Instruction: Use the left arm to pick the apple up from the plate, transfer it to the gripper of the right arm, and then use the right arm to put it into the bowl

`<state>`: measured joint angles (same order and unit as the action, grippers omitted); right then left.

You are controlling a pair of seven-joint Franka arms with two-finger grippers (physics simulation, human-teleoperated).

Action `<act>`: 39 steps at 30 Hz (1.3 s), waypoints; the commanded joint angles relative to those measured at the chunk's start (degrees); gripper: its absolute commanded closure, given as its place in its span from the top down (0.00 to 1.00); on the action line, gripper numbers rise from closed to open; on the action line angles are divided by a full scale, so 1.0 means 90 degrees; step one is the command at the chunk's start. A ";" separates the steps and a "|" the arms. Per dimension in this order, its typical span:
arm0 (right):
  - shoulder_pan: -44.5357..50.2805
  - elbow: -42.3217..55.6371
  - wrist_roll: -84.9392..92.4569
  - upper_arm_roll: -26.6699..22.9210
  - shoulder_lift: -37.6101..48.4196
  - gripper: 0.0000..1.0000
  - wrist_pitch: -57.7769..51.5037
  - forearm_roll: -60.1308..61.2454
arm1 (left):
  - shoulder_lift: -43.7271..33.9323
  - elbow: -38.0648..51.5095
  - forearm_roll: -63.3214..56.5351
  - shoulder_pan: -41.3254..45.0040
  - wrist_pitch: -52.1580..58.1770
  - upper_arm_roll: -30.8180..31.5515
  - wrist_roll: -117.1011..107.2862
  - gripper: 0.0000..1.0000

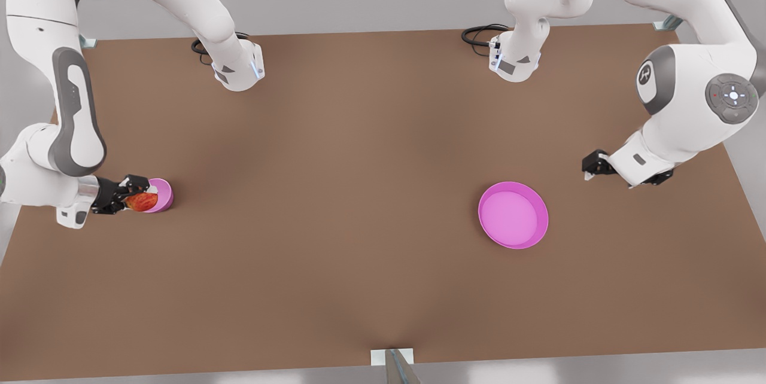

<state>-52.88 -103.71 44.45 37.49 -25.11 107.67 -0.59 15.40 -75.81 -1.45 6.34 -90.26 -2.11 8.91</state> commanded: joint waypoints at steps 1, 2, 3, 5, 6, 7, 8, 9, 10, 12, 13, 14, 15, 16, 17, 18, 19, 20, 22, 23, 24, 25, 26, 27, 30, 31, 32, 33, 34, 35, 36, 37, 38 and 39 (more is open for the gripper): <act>0.0016 -0.0009 -0.0036 0.0004 -0.0100 0.69 0.0029 -0.0354 | -0.0002 0.0005 0.0005 -0.0001 0.0009 0.0000 -0.2709 1.00; 0.0026 -0.0039 -0.0027 0.0004 -0.0110 0.69 0.0029 -0.0373 | -0.0002 0.0005 0.0005 -0.0001 0.0009 0.0000 -0.2709 1.00; 0.0026 -0.0029 -0.0036 0.0004 -0.0208 0.69 0.0039 -0.0520 | 0.0008 -0.0004 0.0005 -0.0001 0.0009 0.0000 -0.2709 1.00; -0.0062 -0.0049 -0.0007 0.0004 -0.0237 0.69 -0.0010 -0.0715 | 0.0047 -0.0004 0.0005 -0.0001 0.0009 0.0000 -0.2709 1.00; -0.0101 -0.0058 -0.0007 0.0004 -0.0247 0.69 -0.0049 -0.0725 | 0.0047 -0.0004 0.0005 -0.0001 -0.0001 0.0000 -0.2709 1.00; -0.0140 -0.0078 -0.0007 -0.0005 -0.0247 0.69 -0.0039 -0.0881 | 0.0047 -0.0004 0.0005 -0.0001 0.0009 0.0000 -0.2709 1.00; -0.0160 -0.0078 -0.0007 -0.0005 -0.0237 0.69 -0.0049 -0.0999 | 0.0047 -0.0004 0.0005 -0.0001 -0.0001 0.0000 -0.2709 1.00; -0.0199 -0.0127 -0.0007 -0.0005 -0.0247 0.70 -0.0049 -0.1008 | 0.0047 -0.0004 0.0005 -0.0001 0.0000 0.0000 -0.2709 1.00; -0.0199 -0.0195 -0.0026 -0.0005 -0.0247 0.70 -0.0049 -0.1047 | 0.0047 -0.0004 0.0005 -0.0001 -0.0001 0.0000 -0.2709 1.00; -0.0140 -0.0312 -0.0036 -0.0005 -0.0247 0.70 -0.0029 -0.1047 | 0.0057 -0.0004 0.0005 -0.0001 0.0009 0.0000 -0.2709 1.00; -0.0140 -0.0332 -0.0046 -0.0005 -0.0286 0.70 -0.0020 -0.1047 | 0.0057 -0.0004 0.0005 -0.0001 0.0000 0.0000 -0.2709 1.00; -0.0131 -0.0332 -0.0046 -0.0005 -0.0344 0.70 -0.0020 -0.1067 | 0.0057 -0.0004 0.0005 -0.0001 0.0000 0.0000 -0.2709 1.00; -0.0150 -0.0342 -0.0056 -0.0005 -0.0403 0.71 -0.0010 -0.1135 | 0.0057 -0.0004 0.0005 -0.0001 0.0000 0.0000 -0.2719 1.00; -0.0179 -0.0342 -0.0046 -0.0015 -0.0471 0.71 -0.0010 -0.1135 | 0.0057 -0.0004 0.0005 -0.0001 0.0009 0.0000 -0.2709 1.00; -0.0189 -0.0332 -0.0046 -0.0005 -0.0491 0.71 0.0010 -0.1252 | 0.0096 -0.0004 0.0005 -0.0001 0.0000 0.0000 -0.2709 1.00; -0.0199 -0.0332 -0.0046 -0.0015 -0.0530 0.71 0.0029 -0.1272 | 0.0096 -0.0004 0.0005 -0.0001 0.0009 0.0000 -0.2719 1.00; -0.0209 -0.0312 -0.0056 -0.0025 -0.0588 0.71 0.0049 -0.1409 | 0.0096 -0.0004 0.0005 -0.0001 0.0009 0.0000 -0.2719 1.00; -0.0238 -0.0293 -0.0046 -0.0025 -0.0657 0.72 0.0136 -0.1448 | 0.0096 -0.0004 0.0005 -0.0001 0.0009 0.0000 -0.2709 1.00; -0.0238 -0.0293 -0.0046 -0.0084 -0.0686 0.73 0.0146 -0.1448 | 0.0096 -0.0004 0.0005 -0.0001 0.0009 0.0000 -0.2719 1.00; -0.0238 -0.0293 -0.0046 -0.0093 -0.0696 0.77 0.0146 -0.1458 | 0.0096 -0.0004 0.0005 -0.0001 0.0009 0.0000 -0.2719 1.00; -0.0238 -0.0293 -0.0036 -0.0093 -0.0696 0.80 0.0156 -0.1477 | 0.0096 -0.0004 0.0005 -0.0001 0.0009 0.0000 -0.2709 1.00; -0.0248 -0.0283 -0.0036 -0.0113 -0.0696 0.80 0.0166 -0.1545 | 0.0096 -0.0004 0.0005 -0.0001 0.0000 0.0000 -0.2709 1.00; -0.0238 -0.0283 -0.0027 -0.0171 -0.0706 0.86 0.0176 -0.1555 | 0.0096 -0.0004 0.0005 -0.0001 0.0009 0.0000 -0.2709 1.00; -0.0238 -0.0283 -0.0027 -0.0171 -0.0706 0.97 0.0166 -0.1565 | 0.0106 -0.0004 0.0005 -0.0001 0.0009 0.0000 -0.2719 1.00; -0.0248 -0.0273 -0.0027 -0.0181 -0.0706 1.00 0.0146 -0.1565 | 0.0115 -0.0004 0.0005 -0.0001 0.0009 0.0000 -0.2719 1.00; -0.0248 -0.0273 -0.0027 -0.0181 -0.0706 1.00 0.0137 -0.1565 | 0.0115 -0.0004 0.0005 -0.0001 0.0009 0.0000 -0.2719 1.00; -0.0219 -0.0176 -0.0007 -0.0162 -0.0706 1.00 0.0117 -0.1575 | 0.0115 -0.0004 0.0005 -0.0001 0.0009 0.0000 -0.2719 1.00; -0.0228 0.0058 -0.0007 -0.0103 -0.0686 1.00 0.0068 -0.1575 | 0.0115 -0.0004 -0.0005 -0.0001 0.0009 0.0000 -0.2729 1.00; -0.0189 0.0497 -0.0056 0.0111 -0.0628 1.00 -0.0185 -0.1565 | 0.0115 -0.0004 -0.0005 -0.0001 0.0009 0.0000 -0.2729 1.00; -0.0111 0.1181 -0.0611 0.0619 -0.0511 1.00 -0.0839 -0.1623 | 0.0115 -0.0004 -0.0005 -0.0001 0.0009 0.0000 -0.2729 1.00; -0.0004 0.1436 -0.1431 0.1165 -0.0442 1.00 -0.1289 -0.1877 | 0.0115 -0.0004 -0.0005 -0.0001 0.0009 0.0000 -0.2719 1.00; -0.0004 0.1475 -0.2213 0.1703 -0.0442 1.00 -0.1406 -0.1877 | 0.0115 -0.0004 -0.0014 -0.0001 0.0009 0.0000 -0.2709 1.00; 0.0016 0.1640 -0.3091 0.2386 -0.0432 1.00 -0.1503 -0.1984 | 0.0115 0.0005 -0.0024 0.0009 -0.0001 0.0000 -0.2680 1.00; 0.0288 0.1942 -0.3803 0.2845 -0.0432 1.00 -0.1815 -0.2510 | 0.0115 0.0005 -0.0034 0.0009 -0.0001 0.0000 -0.2641 1.00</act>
<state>-50.67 -87.17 38.49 59.71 -29.16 99.83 -18.84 16.50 -75.81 -1.57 6.38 -90.27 -2.11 -12.64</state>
